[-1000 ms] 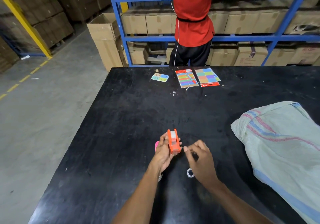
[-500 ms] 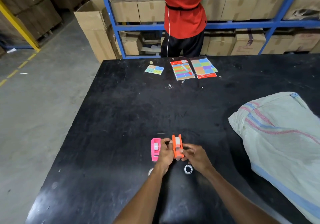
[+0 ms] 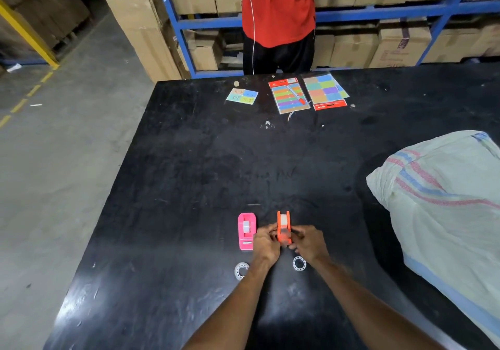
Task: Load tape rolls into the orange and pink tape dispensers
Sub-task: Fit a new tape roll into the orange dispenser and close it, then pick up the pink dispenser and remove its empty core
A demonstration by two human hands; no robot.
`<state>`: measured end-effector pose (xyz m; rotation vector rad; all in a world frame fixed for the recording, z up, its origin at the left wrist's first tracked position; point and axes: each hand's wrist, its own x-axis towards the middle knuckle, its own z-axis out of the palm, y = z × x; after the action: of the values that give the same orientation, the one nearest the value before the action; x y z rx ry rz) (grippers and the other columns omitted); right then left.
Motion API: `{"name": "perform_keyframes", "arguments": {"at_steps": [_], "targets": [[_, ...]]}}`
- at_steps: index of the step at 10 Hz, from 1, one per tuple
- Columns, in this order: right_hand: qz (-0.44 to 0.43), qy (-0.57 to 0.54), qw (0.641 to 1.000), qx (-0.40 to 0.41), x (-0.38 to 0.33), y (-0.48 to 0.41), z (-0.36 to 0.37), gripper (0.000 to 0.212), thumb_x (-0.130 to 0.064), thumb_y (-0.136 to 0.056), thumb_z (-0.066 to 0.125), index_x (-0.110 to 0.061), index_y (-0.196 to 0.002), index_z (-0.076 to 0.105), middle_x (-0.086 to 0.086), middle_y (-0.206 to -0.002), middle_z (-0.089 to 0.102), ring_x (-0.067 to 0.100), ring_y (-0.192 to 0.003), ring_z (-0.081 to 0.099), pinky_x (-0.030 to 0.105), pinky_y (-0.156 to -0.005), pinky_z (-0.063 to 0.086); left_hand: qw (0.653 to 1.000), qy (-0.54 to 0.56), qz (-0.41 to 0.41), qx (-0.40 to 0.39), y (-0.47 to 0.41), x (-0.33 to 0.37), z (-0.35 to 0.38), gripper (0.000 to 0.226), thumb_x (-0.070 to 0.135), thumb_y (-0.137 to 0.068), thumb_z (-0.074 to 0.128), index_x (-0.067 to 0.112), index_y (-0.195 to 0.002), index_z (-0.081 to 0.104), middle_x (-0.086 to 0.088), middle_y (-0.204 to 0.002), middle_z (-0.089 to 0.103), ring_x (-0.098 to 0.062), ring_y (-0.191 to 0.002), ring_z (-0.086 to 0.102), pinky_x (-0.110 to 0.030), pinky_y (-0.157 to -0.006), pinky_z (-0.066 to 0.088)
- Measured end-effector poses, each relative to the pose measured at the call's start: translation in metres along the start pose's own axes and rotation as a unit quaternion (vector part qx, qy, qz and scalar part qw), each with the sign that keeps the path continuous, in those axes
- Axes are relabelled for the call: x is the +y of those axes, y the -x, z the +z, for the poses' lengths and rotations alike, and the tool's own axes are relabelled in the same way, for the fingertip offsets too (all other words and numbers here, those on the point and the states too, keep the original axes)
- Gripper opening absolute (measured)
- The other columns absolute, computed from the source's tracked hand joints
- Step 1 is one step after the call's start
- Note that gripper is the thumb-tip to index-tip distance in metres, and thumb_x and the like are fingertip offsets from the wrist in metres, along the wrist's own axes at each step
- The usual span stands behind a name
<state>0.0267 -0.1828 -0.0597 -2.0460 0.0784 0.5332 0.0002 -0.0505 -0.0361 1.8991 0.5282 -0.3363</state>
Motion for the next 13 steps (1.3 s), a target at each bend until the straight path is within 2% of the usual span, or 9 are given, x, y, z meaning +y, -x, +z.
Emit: {"name": "perform_keyframes", "arguments": {"at_steps": [2, 4, 5, 6, 7, 9, 10, 11, 13], "targets": [[-0.007, 0.016, 1.0, 0.004, 0.01, -0.008, 0.009, 0.032, -0.014, -0.09, 0.067, -0.041, -0.077, 0.077, 0.006, -0.062, 0.074, 0.014, -0.051, 0.067, 0.038, -0.057, 0.06, 0.996, 0.08, 0.004, 0.038, -0.01, -0.006, 0.012, 0.043, -0.007, -0.095, 0.028, 0.003, -0.07, 0.061, -0.001, -0.046, 0.066, -0.01, -0.041, 0.062, -0.016, -0.043, 0.05], [-0.006, 0.028, 1.0, 0.01, 0.01, -0.009, 0.007, 0.024, -0.014, -0.093, 0.066, -0.032, -0.084, 0.078, 0.003, -0.063, 0.075, 0.013, -0.052, 0.07, 0.036, -0.056, 0.062, 0.994, 0.106, -0.01, 0.019, -0.007, -0.007, 0.006, 0.05, -0.009, -0.097, 0.035, 0.01, -0.081, 0.078, 0.009, -0.062, 0.071, 0.0, -0.058, 0.067, -0.011, -0.057, 0.054], [-0.014, 0.035, 0.999, 0.011, 0.008, -0.008, 0.007, 0.017, -0.014, -0.092, 0.067, -0.025, -0.089, 0.08, -0.001, -0.06, 0.074, 0.012, -0.052, 0.07, 0.037, -0.057, 0.062, 0.999, -0.015, 0.04, -0.005, -0.004, -0.021, 0.003, 0.039, 0.002, -0.084, 0.055, 0.027, -0.112, 0.063, -0.008, -0.103, 0.073, -0.011, -0.09, 0.067, -0.039, -0.091, 0.057], [-0.018, 0.053, 0.998, 0.014, 0.004, -0.006, 0.005, 0.016, -0.007, -0.089, 0.068, -0.018, -0.09, 0.08, -0.009, -0.054, 0.071, 0.001, -0.048, 0.065, 0.021, -0.051, 0.056, 0.998, -0.019, 0.056, 0.003, -0.005, -0.02, 0.006, 0.043, 0.002, -0.083, 0.055, 0.034, -0.111, 0.062, 0.007, -0.102, 0.067, -0.011, -0.095, 0.063, -0.037, -0.093, 0.054], [-0.037, 0.137, 0.987, 0.072, 0.007, -0.008, 0.002, 0.013, -0.007, -0.088, 0.065, -0.015, -0.088, 0.077, 0.009, -0.079, 0.078, 0.022, -0.068, 0.073, 0.039, -0.067, 0.059, 0.992, 0.107, 0.006, 0.068, 0.0, -0.005, 0.001, 0.029, -0.002, -0.093, 0.046, 0.019, -0.083, 0.064, 0.015, -0.063, 0.064, 0.006, -0.054, 0.06, -0.01, -0.058, 0.052], [-0.101, 0.169, 0.968, 0.155, -0.031, 0.002, -0.001, 0.013, -0.012, -0.093, 0.058, -0.013, -0.081, 0.063, 0.01, -0.076, 0.073, 0.035, -0.068, 0.067, 0.037, -0.059, 0.048, 0.971, -0.018, 0.146, 0.188, 0.007, -0.02, -0.05, 0.027, 0.0, -0.09, 0.051, 0.015, -0.108, 0.065, 0.003, -0.098, 0.063, -0.002, -0.076, 0.061, -0.018, -0.075, 0.052], [-0.165, 0.221, 0.959, 0.069, -0.054, -0.001, 0.015, 0.011, -0.018, -0.091, 0.06, -0.017, -0.08, 0.061, 0.003, -0.082, 0.066, 0.029, -0.074, 0.065, 0.036, -0.062, 0.046, 0.975, 0.004, 0.15, 0.166, -0.002, -0.033, -0.09, 0.044, 0.001, -0.079, 0.052, 0.03, -0.112, 0.06, 0.002, -0.105, 0.062, -0.013, -0.082, 0.06, -0.034, -0.083, 0.055], [-0.192, 0.276, 0.942, -0.005, -0.065, -0.01, 0.033, 0.004, -0.021, -0.09, 0.065, -0.018, -0.091, 0.066, 0.002, -0.095, 0.064, 0.025, -0.085, 0.066, 0.036, -0.07, 0.05, 0.987, -0.065, 0.118, 0.089, -0.006, -0.045, -0.112, 0.066, -0.003, -0.074, 0.063, 0.029, -0.131, 0.048, 0.003, -0.122, 0.052, -0.012, -0.094, 0.055, -0.014, -0.085, 0.049], [-0.165, 0.367, 0.91, -0.105, -0.079, -0.027, 0.079, 0.045, -0.024, -0.09, 0.068, -0.014, -0.132, 0.057, 0.011, -0.129, 0.056, 0.03, -0.118, 0.058, 0.042, -0.096, 0.047, 0.983, -0.131, 0.084, -0.095, -0.03, -0.079, -0.119, 0.12, 0.016, -0.055, 0.09, 0.027, -0.151, 0.019, 0.001, -0.137, 0.032, -0.015, -0.122, 0.049, -0.033, -0.109, 0.043]]}}
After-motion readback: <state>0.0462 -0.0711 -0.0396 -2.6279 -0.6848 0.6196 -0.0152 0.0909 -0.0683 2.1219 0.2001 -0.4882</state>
